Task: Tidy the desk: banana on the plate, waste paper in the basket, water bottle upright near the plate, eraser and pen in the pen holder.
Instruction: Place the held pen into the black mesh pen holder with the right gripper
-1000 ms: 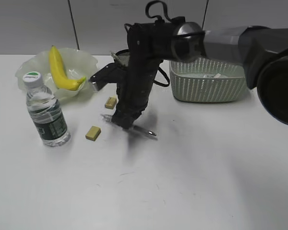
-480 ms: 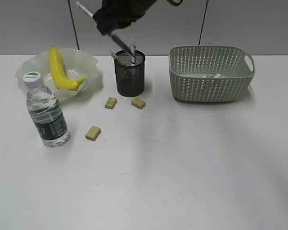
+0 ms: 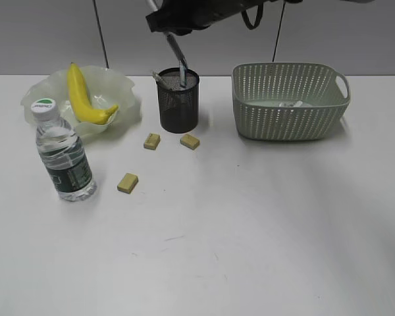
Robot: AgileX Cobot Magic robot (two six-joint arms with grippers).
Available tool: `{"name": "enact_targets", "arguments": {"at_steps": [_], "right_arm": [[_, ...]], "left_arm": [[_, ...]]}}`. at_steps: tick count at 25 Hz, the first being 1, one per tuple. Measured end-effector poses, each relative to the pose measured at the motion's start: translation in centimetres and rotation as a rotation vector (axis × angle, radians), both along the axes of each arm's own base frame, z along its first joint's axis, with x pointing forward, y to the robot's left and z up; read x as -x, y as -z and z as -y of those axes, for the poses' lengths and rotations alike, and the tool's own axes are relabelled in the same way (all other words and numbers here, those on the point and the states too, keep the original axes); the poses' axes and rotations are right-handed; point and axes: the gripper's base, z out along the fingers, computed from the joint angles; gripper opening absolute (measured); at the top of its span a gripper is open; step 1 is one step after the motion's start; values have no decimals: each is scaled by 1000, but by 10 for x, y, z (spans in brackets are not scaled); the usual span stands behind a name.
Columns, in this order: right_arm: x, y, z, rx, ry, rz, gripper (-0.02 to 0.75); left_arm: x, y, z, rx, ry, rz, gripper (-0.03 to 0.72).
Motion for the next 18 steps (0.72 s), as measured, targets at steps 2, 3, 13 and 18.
{"name": "enact_targets", "arguments": {"at_steps": [2, 3, 13, 18], "right_arm": [[-5, 4, 3, -24, 59, 51, 108], [-7, 5, 4, -34, 85, 75, 108], [-28, 49, 4, -61, 212, 112, 108], [-31, 62, -1, -66, 240, 129, 108]], "left_arm": [[0, 0, 0, 0, 0, 0, 384], [0, 0, 0, 0, 0, 0, 384], [0, 0, 0, 0, 0, 0, 384], [0, 0, 0, 0, 0, 0, 384]]}}
